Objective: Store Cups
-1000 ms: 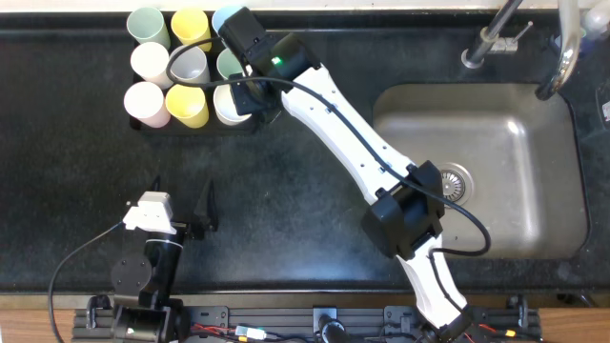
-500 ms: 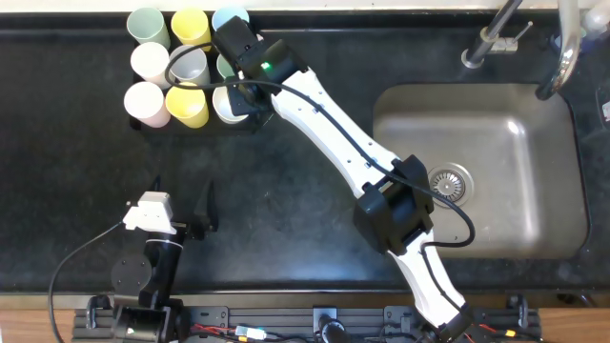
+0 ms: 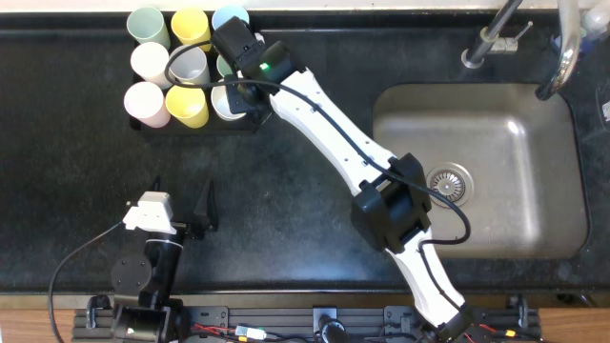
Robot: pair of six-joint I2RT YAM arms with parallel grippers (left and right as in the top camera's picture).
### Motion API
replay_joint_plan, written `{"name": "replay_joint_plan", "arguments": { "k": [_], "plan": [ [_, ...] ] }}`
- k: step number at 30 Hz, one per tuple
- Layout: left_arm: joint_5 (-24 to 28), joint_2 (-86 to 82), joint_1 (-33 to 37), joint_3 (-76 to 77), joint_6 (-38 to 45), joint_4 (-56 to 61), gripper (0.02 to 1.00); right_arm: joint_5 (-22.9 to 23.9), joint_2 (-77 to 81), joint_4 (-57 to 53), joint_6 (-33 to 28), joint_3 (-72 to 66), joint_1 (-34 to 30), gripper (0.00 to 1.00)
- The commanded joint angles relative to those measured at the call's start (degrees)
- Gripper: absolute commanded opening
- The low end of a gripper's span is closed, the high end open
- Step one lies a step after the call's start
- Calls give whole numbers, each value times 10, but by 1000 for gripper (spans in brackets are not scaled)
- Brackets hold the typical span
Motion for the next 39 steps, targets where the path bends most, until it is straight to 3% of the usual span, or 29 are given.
{"name": "replay_joint_plan", "arguments": {
  "k": [1, 10, 22, 24, 29, 31, 35, 39],
  "plan": [
    [9, -6, 3, -1, 10, -1, 1000, 6, 23, 2, 5, 20, 2, 49],
    [9, -6, 3, -1, 10, -1, 1000, 6, 27, 4, 4, 20, 3, 77],
    [9, -6, 3, -1, 10, -1, 1000, 2, -10, 13, 2, 21, -1, 518],
    [9, -6, 3, -1, 10, -1, 1000, 2, -63, 9, -23, 21, -11, 632],
    [9, -6, 3, -1, 10, -1, 1000, 2, -166, -41, -88, 21, -57, 750],
    [9, -6, 3, -1, 10, -1, 1000, 3, -202, -73, -120, 21, -87, 787],
    [9, -6, 3, -1, 10, -1, 1000, 11, -275, -137, -194, 9, -172, 976],
    [9, -6, 3, -1, 10, -1, 1000, 11, -352, -131, -236, -65, -224, 996]
  ]
}}
